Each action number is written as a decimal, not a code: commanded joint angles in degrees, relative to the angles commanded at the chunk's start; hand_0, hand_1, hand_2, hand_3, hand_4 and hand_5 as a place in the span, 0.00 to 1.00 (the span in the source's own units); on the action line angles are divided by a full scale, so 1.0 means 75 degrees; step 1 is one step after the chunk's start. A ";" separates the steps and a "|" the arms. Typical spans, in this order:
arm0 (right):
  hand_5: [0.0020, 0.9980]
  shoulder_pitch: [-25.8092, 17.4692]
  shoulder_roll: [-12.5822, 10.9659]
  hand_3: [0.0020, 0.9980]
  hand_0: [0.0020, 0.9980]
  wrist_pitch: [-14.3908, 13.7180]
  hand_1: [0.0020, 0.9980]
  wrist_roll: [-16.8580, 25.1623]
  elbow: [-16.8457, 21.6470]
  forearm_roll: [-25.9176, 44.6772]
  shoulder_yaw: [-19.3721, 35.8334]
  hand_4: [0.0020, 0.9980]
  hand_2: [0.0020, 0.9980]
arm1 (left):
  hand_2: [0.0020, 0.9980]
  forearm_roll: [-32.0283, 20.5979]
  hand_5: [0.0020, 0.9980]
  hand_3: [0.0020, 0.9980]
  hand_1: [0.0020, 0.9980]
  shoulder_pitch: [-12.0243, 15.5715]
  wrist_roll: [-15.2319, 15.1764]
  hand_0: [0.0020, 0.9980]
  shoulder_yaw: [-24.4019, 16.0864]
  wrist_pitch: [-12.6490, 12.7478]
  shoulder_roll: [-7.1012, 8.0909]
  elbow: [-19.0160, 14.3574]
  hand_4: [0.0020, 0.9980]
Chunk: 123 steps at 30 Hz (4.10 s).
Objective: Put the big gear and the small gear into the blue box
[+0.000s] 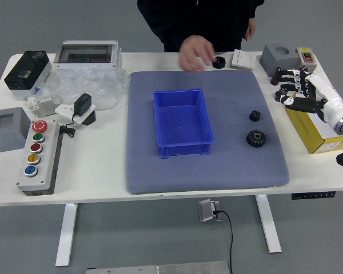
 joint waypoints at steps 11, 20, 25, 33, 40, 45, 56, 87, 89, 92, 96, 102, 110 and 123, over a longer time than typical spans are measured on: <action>0.00 -0.0019 -0.0016 0.81 0.89 -0.0010 0.79 -0.0085 0.0070 -0.0294 -0.0196 0.61 0.81 | 0.76 -0.0018 0.26 0.68 0.77 0.0005 -0.0006 0.79 0.0003 0.0001 0.0001 0.0000 0.56; 0.00 0.0001 -0.0055 0.83 0.89 -0.0045 0.79 -0.0324 0.0198 -0.1264 -0.0675 0.61 0.82 | 0.76 -0.0007 0.26 0.68 0.77 0.0015 0.0001 0.79 -0.0008 -0.0004 0.0003 0.0000 0.56; 0.00 0.0018 -0.0074 0.85 0.89 -0.0066 0.79 -0.0492 0.0260 -0.2016 -0.1014 0.61 0.83 | 0.76 -0.0025 0.26 0.68 0.77 0.0012 0.0003 0.79 0.0003 -0.0008 0.0001 0.0000 0.56; 0.00 0.0084 -0.0088 0.89 0.90 -0.0034 0.82 -0.0767 0.0336 -0.3175 -0.1639 0.62 0.92 | 0.76 -0.0037 0.26 0.68 0.77 0.0018 0.0005 0.79 0.0008 -0.0013 -0.0004 0.0000 0.56; 0.00 0.0156 -0.0061 0.90 0.90 -0.0016 0.82 -0.0977 0.0374 -0.4045 -0.2193 0.62 0.92 | 0.76 -0.0035 0.26 0.69 0.76 0.0017 0.0006 0.79 0.0008 -0.0016 -0.0003 0.0000 0.56; 0.00 0.0197 -0.0035 0.90 0.90 0.0007 0.82 -0.1061 0.0378 -0.4528 -0.2388 0.63 0.92 | 0.76 -0.0037 0.26 0.69 0.76 0.0015 0.0008 0.79 0.0013 -0.0019 0.0000 0.0000 0.56; 0.00 0.0251 -0.0010 0.89 0.90 0.0144 0.82 -0.1198 0.0360 -0.5343 -0.2682 0.63 0.92 | 0.76 -0.0018 0.26 0.68 0.76 0.0026 0.0022 0.79 0.0014 -0.0028 0.0000 0.0000 0.56; 0.02 0.0551 0.0191 0.88 0.91 0.0612 0.84 -0.1346 -0.0011 -0.6362 -0.3273 0.65 0.92 | 0.76 -0.0008 0.26 0.68 0.76 0.0020 0.0025 0.79 0.0011 -0.0032 0.0003 0.0000 0.56; 0.02 0.0572 0.0194 0.88 0.91 0.0603 0.84 -0.1338 -0.0066 -0.6362 -0.3276 0.65 0.92 | 0.76 -0.0006 0.26 0.68 0.76 0.0020 0.0025 0.79 0.0008 -0.0032 0.0003 0.0000 0.56; 0.02 0.0597 0.0199 0.88 0.91 0.0589 0.84 -0.1326 -0.0161 -0.6362 -0.3281 0.65 0.92 | 0.76 -0.0002 0.26 0.68 0.76 0.0021 0.0026 0.79 0.0003 -0.0032 0.0003 0.0000 0.56; 0.03 0.0614 0.0203 0.88 0.91 0.0560 0.84 -0.1307 -0.0280 -0.6362 -0.3299 0.66 0.91 | 0.75 0.0005 0.26 0.68 0.76 0.0024 0.0026 0.79 -0.0003 -0.0032 0.0002 0.0000 0.56; 0.04 0.0631 0.0213 0.87 0.91 0.0524 0.84 -0.1284 -0.0431 -0.6362 -0.3335 0.66 0.91 | 0.75 0.0006 0.26 0.68 0.76 0.0025 0.0023 0.79 -0.0002 -0.0034 0.0003 0.0000 0.56; 0.04 0.0659 0.0216 0.87 0.91 0.0495 0.83 -0.1266 -0.0583 -0.6362 -0.3353 0.66 0.90 | 0.75 -0.0008 0.26 0.68 0.76 0.0018 0.0018 0.79 0.0012 -0.0036 -0.0003 0.0000 0.56; 0.05 0.0749 0.0250 0.84 0.90 0.0514 0.82 -0.1280 -0.0713 -0.6362 -0.3531 0.65 0.87 | 0.75 -0.0001 0.25 0.68 0.76 0.0018 0.0018 0.79 0.0007 -0.0035 -0.0003 0.0000 0.56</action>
